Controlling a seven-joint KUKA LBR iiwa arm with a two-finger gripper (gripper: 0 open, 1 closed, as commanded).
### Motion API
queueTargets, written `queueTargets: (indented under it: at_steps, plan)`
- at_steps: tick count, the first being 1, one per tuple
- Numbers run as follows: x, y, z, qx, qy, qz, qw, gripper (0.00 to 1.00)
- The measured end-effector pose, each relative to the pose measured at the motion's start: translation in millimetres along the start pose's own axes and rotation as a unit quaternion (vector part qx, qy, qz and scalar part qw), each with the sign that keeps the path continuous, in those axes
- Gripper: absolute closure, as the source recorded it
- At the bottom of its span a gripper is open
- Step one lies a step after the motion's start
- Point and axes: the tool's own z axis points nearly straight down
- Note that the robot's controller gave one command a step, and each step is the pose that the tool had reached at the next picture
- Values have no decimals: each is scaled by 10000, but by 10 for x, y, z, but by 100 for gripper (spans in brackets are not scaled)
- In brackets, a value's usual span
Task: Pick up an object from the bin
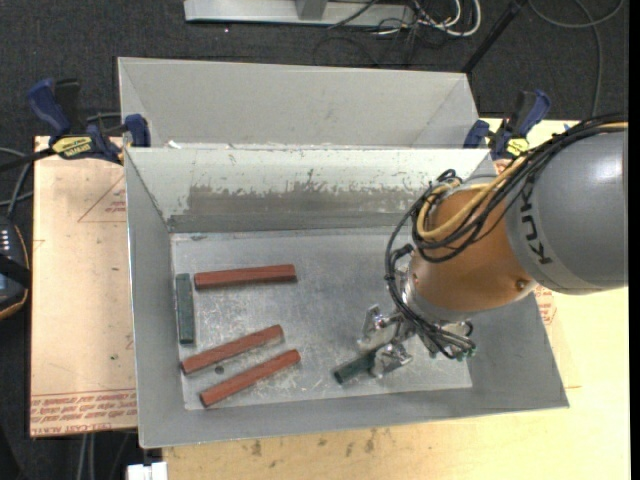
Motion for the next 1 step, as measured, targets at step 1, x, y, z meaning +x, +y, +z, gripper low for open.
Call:
queueTargets:
  at_steps: [1]
  plan:
    - [-18,21,-524,-63,116,-567,9983,100]
